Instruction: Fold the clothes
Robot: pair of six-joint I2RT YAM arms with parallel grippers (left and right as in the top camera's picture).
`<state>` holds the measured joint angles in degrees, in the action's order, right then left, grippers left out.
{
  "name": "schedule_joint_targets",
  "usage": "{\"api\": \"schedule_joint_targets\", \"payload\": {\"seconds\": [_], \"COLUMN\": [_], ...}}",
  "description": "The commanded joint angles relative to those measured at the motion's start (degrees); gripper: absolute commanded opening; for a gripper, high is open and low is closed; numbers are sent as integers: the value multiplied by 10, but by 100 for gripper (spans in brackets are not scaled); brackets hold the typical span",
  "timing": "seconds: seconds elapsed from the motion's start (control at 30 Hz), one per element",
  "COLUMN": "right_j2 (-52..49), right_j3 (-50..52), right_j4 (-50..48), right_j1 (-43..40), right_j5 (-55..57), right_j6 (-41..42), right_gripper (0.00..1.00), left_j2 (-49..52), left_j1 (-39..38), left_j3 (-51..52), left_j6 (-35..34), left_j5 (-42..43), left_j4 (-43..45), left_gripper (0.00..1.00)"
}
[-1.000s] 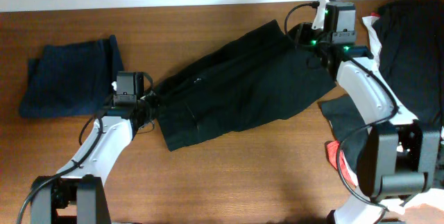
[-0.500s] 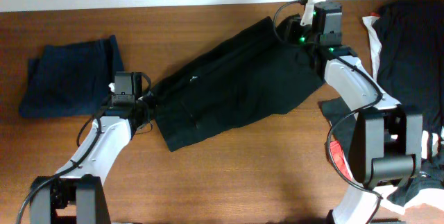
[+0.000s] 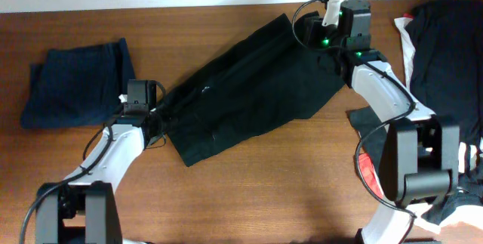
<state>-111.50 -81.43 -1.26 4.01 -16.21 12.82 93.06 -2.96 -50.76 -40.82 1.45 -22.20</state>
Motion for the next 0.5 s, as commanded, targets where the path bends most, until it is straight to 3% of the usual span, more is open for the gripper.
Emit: {"api": "schedule_joint_targets", "payload": {"seconds": [0.0,0.27,0.47], "right_j2": [52,2,-60], "right_j3": [-27,-28,-28], "right_j4": [-7,-7,-66], "right_j1": [-5,12,20], "right_j5": [3,24,29], "right_j6": [-35,-56,-55], "right_gripper": [4,4,4], "left_j2": [24,27,27], "left_j1": [8,8,12], "left_j3": [9,9,9], "left_j6": [-3,-3,-20], "left_j5": [-28,-32,-64], "left_j4": [-6,6,7], "left_gripper": [0,0,0]}}
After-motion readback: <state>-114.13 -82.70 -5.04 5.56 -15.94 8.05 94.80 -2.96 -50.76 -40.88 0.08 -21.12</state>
